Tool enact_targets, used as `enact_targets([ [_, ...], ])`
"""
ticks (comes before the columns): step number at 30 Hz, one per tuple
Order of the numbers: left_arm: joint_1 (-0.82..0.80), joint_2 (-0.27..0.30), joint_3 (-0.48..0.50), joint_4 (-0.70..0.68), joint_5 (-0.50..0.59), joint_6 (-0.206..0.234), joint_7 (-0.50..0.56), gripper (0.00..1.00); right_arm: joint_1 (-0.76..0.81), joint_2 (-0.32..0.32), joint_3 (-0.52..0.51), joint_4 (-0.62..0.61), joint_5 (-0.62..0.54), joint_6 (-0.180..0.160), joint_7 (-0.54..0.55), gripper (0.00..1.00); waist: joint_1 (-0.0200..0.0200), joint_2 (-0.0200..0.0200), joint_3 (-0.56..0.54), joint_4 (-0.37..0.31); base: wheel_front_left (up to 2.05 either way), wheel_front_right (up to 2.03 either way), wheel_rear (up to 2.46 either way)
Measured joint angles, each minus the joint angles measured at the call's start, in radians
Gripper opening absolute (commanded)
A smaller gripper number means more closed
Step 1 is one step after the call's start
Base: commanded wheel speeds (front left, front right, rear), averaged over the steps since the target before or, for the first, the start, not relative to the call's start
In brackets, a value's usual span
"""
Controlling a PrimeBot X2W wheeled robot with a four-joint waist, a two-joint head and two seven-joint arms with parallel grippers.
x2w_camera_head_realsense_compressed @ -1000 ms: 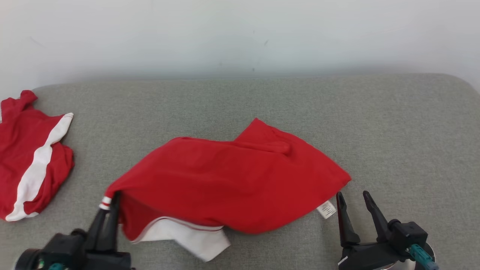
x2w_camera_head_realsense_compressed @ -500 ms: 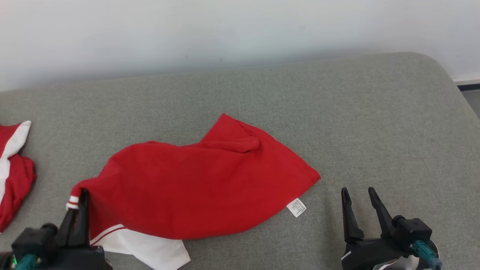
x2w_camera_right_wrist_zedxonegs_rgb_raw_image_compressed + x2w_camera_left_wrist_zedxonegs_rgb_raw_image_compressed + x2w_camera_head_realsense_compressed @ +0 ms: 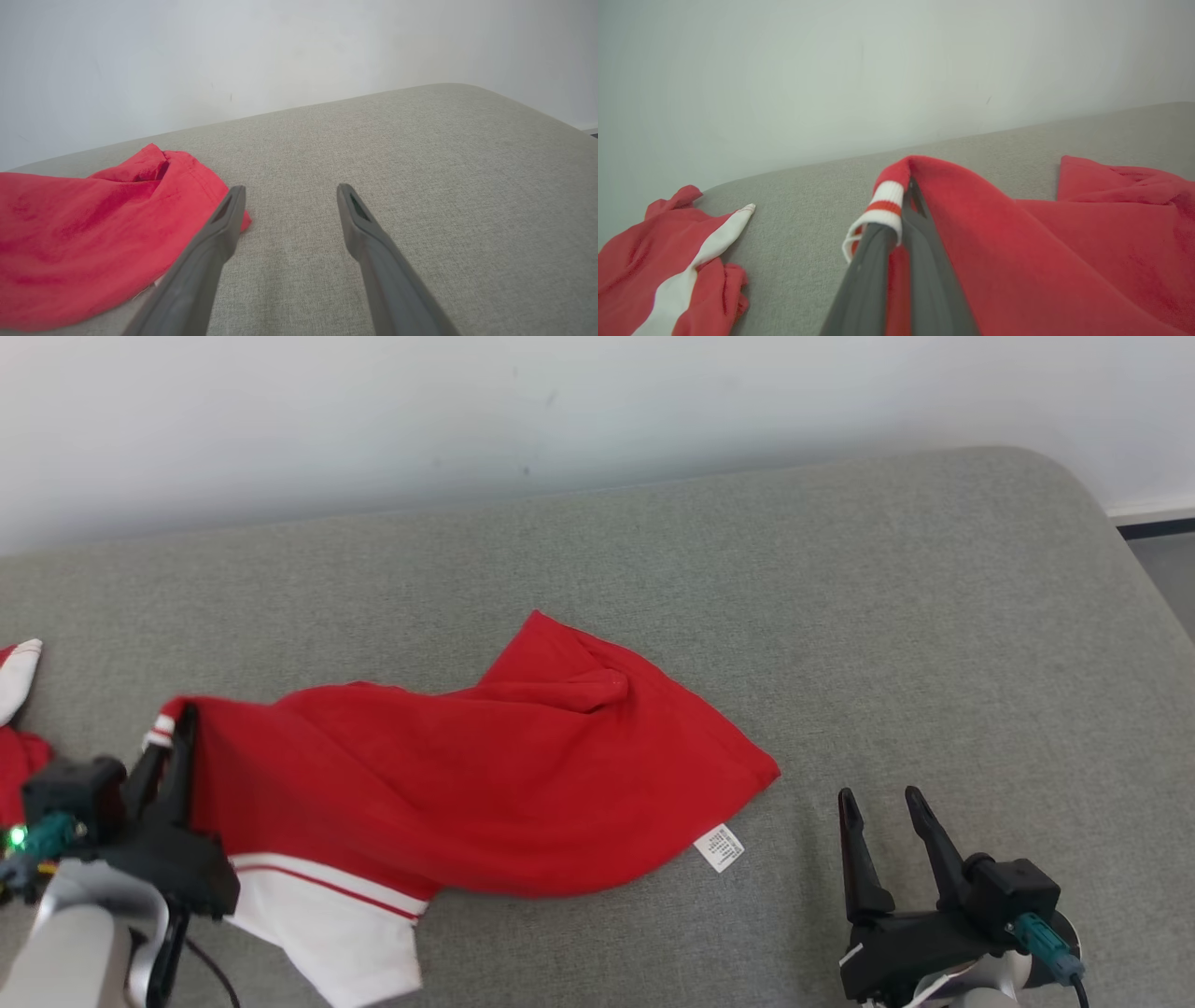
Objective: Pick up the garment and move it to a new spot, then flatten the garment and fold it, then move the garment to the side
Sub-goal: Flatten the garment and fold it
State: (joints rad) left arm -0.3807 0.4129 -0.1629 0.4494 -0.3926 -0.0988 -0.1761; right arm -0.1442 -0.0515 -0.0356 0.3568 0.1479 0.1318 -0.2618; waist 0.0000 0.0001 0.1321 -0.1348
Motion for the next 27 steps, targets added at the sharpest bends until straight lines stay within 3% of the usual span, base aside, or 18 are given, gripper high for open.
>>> enact_targets([
  [9,-0.184,0.025,-0.06,0.242,-0.012,-0.026,-0.035,0.0,-0.028,0.0,0.009,0.014,-0.001,0.0,0.0,1.0,0.0001,0.0,0.02,-0.036,0.0,0.0,0.0],
  [10,-0.191,0.026,-0.064,0.257,-0.014,-0.026,-0.044,0.45,-0.029,0.0,0.01,0.014,0.002,0.0,0.0,1.0,0.0001,0.0,0.022,-0.039,0.0,0.0,0.0],
  [11,-0.198,0.025,-0.066,0.266,-0.014,-0.026,-0.053,1.0,-0.029,0.0,0.01,0.015,0.002,0.0,0.0,1.0,0.0001,0.0,0.023,-0.04,0.0,0.0,0.0],
  [20,-0.175,0.002,-0.048,0.276,-0.035,-0.03,-0.084,1.0,-0.012,0.0,-0.008,0.021,0.008,0.0,0.0,1.0,0.0001,-0.0001,-0.009,-0.011,0.0,0.0,0.0],
  [27,-0.03,-0.025,0.057,0.048,-0.006,0.029,-0.086,1.0,0.013,0.0,-0.014,0.017,0.0,0.0,-0.002,1.0,-0.0001,0.0,-0.044,0.04,0.0,0.0,0.0],
])
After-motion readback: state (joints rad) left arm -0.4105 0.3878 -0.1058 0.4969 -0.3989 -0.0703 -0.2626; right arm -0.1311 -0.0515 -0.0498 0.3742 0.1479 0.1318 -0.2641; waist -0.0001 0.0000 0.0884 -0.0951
